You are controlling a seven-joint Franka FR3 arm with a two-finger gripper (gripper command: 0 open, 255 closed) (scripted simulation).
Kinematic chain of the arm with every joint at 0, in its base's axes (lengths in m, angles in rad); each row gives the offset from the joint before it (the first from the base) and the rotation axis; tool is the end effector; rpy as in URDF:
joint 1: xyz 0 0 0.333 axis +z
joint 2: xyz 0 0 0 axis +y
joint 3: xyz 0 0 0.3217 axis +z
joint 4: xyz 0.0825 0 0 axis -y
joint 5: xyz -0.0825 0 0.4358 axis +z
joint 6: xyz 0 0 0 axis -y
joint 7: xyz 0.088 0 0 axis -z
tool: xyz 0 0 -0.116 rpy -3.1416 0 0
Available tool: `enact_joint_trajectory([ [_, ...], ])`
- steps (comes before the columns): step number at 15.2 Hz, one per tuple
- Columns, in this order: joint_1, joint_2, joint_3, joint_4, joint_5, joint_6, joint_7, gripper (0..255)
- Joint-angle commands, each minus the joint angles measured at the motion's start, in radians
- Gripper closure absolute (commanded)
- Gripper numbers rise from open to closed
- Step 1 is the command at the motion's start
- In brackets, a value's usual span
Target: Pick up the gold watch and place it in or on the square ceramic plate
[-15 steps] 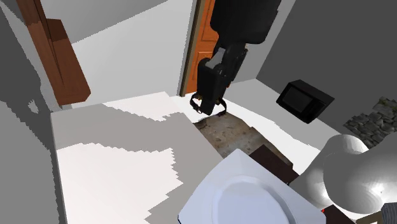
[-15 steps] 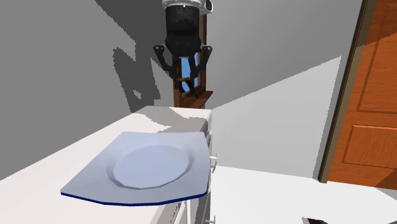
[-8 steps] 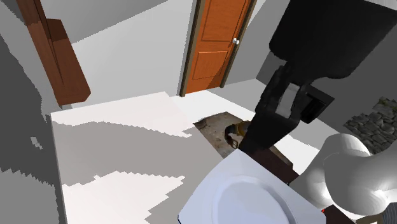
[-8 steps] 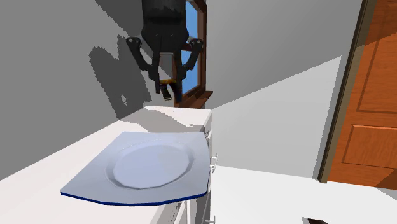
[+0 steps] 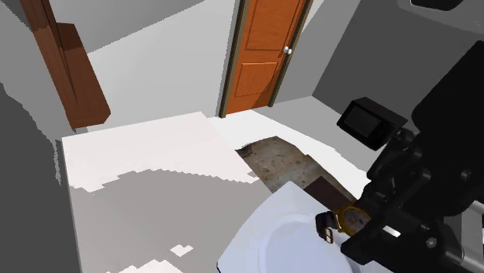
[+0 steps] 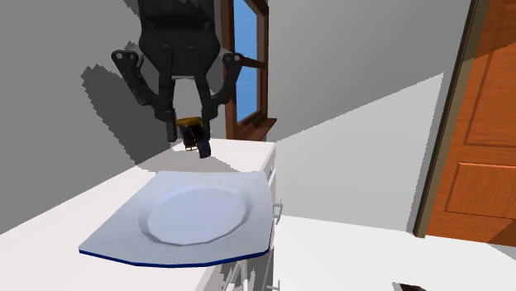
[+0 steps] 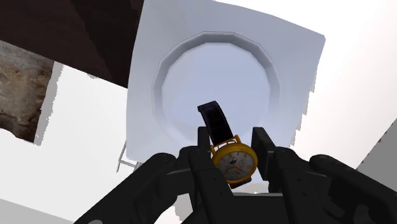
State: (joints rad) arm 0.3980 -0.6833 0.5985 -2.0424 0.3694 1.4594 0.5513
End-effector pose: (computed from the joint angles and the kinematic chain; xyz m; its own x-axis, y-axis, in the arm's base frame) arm 0.1269 0.4127 0.6351 0.9299 0.3677 -0.0007 0.3677 -0.9299 -0.0034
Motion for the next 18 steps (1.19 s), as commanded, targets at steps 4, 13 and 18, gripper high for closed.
enact_joint_trajectory([
  [4, 0.012, -0.027, 0.011, -0.083, 0.018, 0.056, -0.008, 255],
  [13, 0.025, -0.053, 0.037, -0.201, 0.045, 0.152, -0.021, 255],
  [18, 0.025, -0.053, 0.037, -0.201, 0.045, 0.152, -0.021, 255],
])
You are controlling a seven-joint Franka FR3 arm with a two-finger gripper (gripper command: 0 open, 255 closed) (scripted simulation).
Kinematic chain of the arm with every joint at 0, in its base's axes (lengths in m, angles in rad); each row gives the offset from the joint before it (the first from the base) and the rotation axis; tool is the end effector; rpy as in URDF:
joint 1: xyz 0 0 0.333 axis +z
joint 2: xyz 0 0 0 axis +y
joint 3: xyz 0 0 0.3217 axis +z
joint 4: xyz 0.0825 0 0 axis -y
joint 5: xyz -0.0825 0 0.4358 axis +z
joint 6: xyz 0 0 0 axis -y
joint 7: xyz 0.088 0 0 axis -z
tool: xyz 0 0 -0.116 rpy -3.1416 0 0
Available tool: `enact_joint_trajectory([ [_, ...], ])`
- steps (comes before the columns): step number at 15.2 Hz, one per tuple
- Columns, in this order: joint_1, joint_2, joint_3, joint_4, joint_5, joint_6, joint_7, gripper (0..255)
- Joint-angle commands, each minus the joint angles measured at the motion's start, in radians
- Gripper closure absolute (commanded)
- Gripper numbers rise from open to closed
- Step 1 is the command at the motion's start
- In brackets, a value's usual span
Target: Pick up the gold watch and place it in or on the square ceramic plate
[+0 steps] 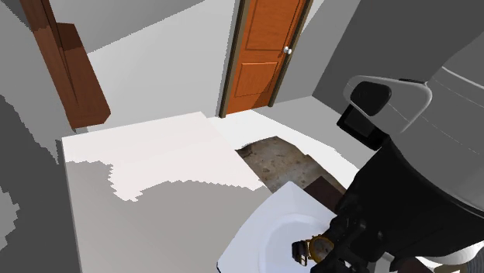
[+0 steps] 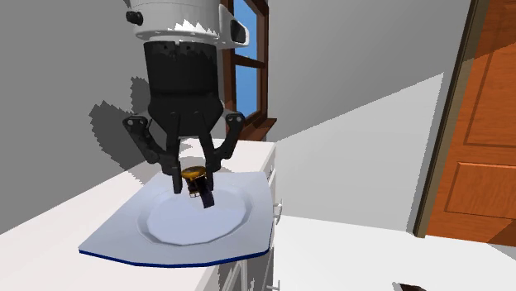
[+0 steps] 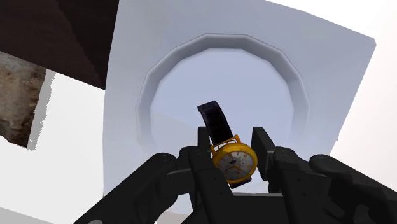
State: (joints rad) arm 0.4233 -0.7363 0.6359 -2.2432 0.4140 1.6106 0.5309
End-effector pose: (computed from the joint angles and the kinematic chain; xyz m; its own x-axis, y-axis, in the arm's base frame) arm 0.1259 0.4113 0.5587 0.9302 0.3671 -0.0009 0.3671 -0.9302 -0.0034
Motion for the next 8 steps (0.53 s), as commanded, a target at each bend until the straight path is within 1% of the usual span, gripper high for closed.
enact_joint_trajectory([
  [1, 0.000, 0.000, 0.000, 0.000, 0.000, 0.000, 0.000, 255],
  [2, 0.000, 0.000, 0.000, 0.000, 0.000, 0.000, 0.000, 0],
  [7, 0.000, 0.000, 0.000, 0.000, 0.000, 0.000, 0.000, 0],
  [8, -0.004, 0.006, -0.009, 0.035, -0.009, -0.030, 0.003, 0],
])
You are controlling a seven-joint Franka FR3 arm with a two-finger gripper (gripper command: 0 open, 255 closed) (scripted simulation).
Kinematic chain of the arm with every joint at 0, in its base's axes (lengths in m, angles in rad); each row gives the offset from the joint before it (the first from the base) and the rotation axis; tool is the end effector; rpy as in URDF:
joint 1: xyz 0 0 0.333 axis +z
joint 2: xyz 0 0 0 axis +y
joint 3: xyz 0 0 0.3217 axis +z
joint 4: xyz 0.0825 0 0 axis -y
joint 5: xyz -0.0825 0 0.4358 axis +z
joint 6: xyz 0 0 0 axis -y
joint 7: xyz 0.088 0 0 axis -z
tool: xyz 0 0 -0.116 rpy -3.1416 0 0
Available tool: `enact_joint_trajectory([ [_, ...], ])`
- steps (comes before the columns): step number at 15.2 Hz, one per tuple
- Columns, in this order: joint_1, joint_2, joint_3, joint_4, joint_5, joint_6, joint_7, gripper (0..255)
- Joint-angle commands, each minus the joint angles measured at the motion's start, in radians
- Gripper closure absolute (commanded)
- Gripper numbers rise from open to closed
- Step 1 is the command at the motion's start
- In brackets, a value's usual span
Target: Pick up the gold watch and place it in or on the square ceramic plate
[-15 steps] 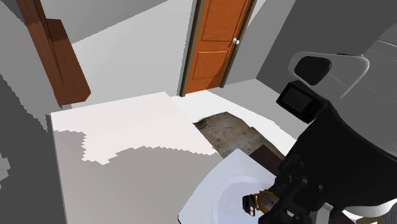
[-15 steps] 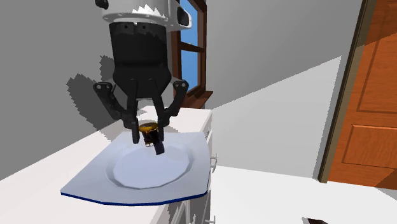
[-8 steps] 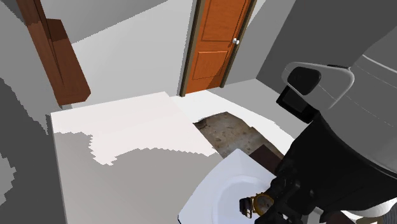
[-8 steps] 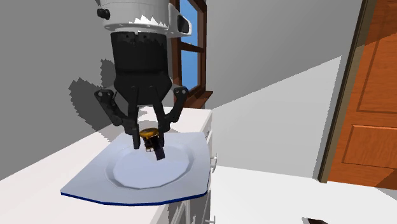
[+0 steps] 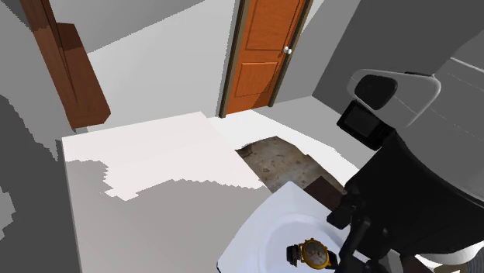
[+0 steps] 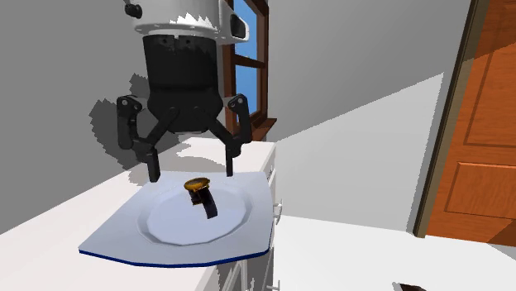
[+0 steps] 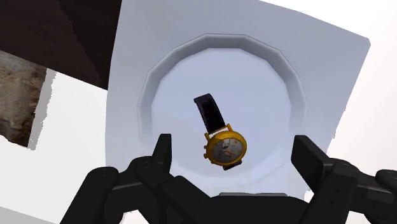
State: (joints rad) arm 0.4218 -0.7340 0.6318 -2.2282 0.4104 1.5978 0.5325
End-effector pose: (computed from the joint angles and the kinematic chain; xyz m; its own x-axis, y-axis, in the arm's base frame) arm 0.1258 0.4114 0.5650 0.9302 0.3671 -0.0008 0.3671 -0.9302 -0.0036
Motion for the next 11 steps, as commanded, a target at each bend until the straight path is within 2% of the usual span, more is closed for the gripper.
enact_joint_trajectory([
  [1, -0.007, 0.012, -0.013, 0.057, -0.014, -0.047, 0.006, 0],
  [3, -0.015, 0.029, -0.026, 0.126, -0.028, -0.099, 0.013, 0],
  [11, -0.015, 0.029, -0.026, 0.126, -0.028, -0.099, 0.013, 0],
])
